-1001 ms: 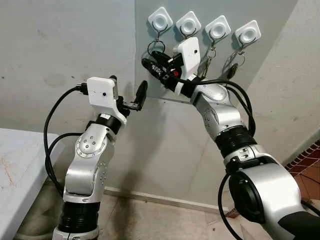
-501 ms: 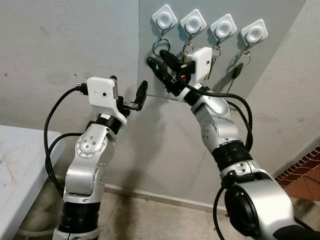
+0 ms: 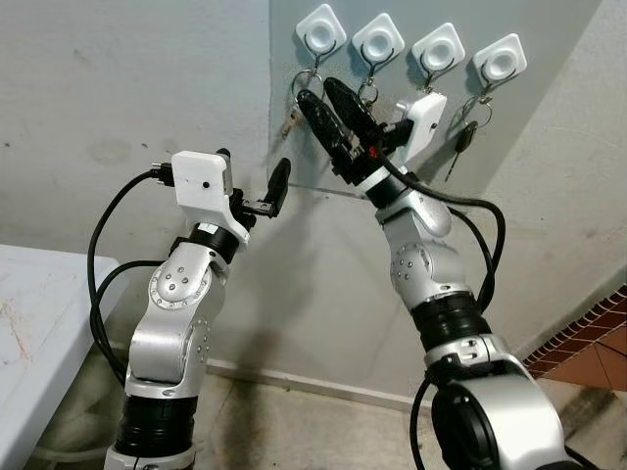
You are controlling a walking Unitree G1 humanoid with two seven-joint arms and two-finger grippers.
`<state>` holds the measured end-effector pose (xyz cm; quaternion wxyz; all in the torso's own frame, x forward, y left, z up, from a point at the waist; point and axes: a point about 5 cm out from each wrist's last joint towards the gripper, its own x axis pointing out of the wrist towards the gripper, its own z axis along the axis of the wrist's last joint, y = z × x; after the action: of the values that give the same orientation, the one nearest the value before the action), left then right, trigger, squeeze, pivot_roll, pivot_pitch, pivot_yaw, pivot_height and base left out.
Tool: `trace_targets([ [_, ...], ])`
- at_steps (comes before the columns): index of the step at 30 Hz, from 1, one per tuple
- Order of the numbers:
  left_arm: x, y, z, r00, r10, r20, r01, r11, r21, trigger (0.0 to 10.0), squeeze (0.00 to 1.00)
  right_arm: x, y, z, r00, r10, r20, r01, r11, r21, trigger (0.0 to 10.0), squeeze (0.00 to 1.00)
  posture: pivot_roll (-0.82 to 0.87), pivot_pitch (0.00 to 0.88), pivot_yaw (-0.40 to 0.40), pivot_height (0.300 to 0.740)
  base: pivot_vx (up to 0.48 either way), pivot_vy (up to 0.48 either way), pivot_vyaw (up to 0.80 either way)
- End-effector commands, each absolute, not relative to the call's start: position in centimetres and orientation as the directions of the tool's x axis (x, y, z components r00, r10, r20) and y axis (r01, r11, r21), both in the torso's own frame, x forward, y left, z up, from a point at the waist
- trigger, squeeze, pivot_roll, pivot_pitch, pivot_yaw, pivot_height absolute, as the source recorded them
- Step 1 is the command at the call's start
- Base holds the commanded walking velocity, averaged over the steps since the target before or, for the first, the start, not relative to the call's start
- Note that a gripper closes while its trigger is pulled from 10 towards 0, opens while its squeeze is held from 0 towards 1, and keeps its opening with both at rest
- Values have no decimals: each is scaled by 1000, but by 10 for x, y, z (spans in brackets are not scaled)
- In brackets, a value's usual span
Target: Hang keys on a hook
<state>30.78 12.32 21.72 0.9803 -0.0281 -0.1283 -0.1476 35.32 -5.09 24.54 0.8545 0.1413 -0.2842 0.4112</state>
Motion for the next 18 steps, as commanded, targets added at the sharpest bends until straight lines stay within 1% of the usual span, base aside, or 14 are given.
trace_targets([
  [1,306,121,214,925,-284,254,297,955,-12,10000,0,346,-51,241,469,669,577,-794,606,-57,10000,0,53,39,-109,740,0,0,0],
  [3,306,122,212,926,-283,249,294,956,-11,10000,0,343,-52,234,472,683,558,-793,606,-71,10000,0,53,39,-109,740,0,0,0],
  [5,305,124,207,933,-269,238,279,960,-10,10000,0,338,-61,218,506,682,528,-785,618,-45,10000,0,51,31,-108,740,0,0,0],
  [6,305,124,207,933,-269,238,279,960,-10,10000,0,338,-61,218,506,682,528,-785,618,-45,10000,0,51,31,-108,740,0,0,0],
  [7,305,126,202,938,-260,230,268,963,-4,10000,0,336,-69,206,544,675,498,-767,641,-31,10000,0,47,28,-105,740,0,0,0],
  [9,305,128,197,943,-250,220,259,966,-11,10000,0,334,-76,194,581,665,469,-750,661,-9,10000,0,43,26,-103,740,0,0,0],
  [10,305,129,190,949,-240,206,247,969,-7,10000,0,332,-85,182,623,648,439,-724,690,10,10000,0,42,25,-101,740,0,0,0],
  [11,305,130,189,950,-238,203,244,970,-5,10000,0,331,-87,179,632,643,432,-718,696,14,10000,0,42,25,-101,740,0,0,0],
  [13,305,132,181,957,-225,183,233,972,-22,10000,0,328,-96,167,678,617,400,-682,731,30,10000,0,27,25,-91,740,0,0,0],
  [17,305,138,153,979,-181,96,187,981,-53,10000,0,320,-115,139,765,559,319,-609,790,76,10000,0,14,26,-77,740,0,0,0],
  [18,305,138,153,979,-181,96,187,981,-53,10000,0,320,-115,139,765,559,319,-609,790,76,10000,0,14,26,-77,740,0,0,0],
])
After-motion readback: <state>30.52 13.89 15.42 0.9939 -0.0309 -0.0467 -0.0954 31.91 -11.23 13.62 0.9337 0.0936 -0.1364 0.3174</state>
